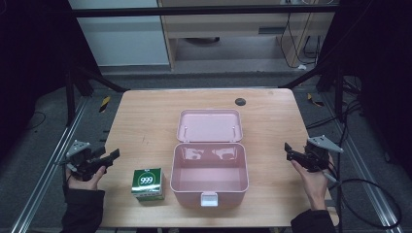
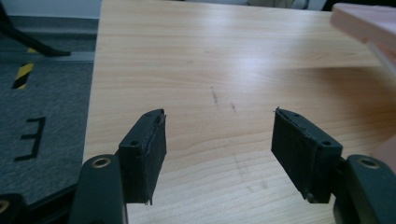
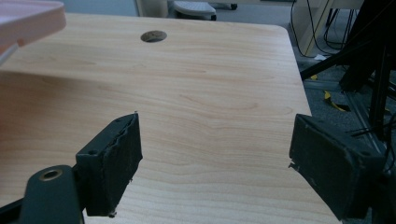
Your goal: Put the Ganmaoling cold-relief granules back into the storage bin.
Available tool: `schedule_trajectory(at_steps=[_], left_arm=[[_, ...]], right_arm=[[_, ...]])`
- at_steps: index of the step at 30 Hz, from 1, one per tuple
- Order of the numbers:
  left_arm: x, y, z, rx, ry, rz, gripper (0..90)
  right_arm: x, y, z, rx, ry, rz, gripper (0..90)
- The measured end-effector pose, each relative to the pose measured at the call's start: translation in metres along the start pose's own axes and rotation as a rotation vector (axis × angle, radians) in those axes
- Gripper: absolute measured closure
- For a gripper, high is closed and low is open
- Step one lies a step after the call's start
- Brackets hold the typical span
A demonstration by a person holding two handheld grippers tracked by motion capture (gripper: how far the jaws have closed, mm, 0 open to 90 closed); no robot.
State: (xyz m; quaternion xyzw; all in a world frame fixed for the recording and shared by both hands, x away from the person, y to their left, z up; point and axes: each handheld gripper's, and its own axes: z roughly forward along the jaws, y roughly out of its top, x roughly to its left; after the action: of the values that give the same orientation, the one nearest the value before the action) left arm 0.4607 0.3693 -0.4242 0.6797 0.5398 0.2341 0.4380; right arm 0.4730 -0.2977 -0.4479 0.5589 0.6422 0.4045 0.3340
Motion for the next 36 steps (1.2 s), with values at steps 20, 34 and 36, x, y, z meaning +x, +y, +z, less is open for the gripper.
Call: schedule_trajectory(at_steps=[20, 34, 36], left_arm=[[-0.018, 0.042, -0.018, 0.135, -0.248, 0.300, 25.7], [-0.049, 0.051, -0.014, 0.285, -0.376, 0.485, 22.0], [-0.053, 0.051, -0.014, 0.306, -0.387, 0.512, 21.1]], right_arm=[[0.002, 0.004, -0.003, 0.007, 0.020, -0.041, 14.8], [0.008, 0.001, 0.000, 0.040, 0.034, -0.082, 13.5], [0.008, 0.001, 0.000, 0.041, 0.037, -0.084, 13.3]])
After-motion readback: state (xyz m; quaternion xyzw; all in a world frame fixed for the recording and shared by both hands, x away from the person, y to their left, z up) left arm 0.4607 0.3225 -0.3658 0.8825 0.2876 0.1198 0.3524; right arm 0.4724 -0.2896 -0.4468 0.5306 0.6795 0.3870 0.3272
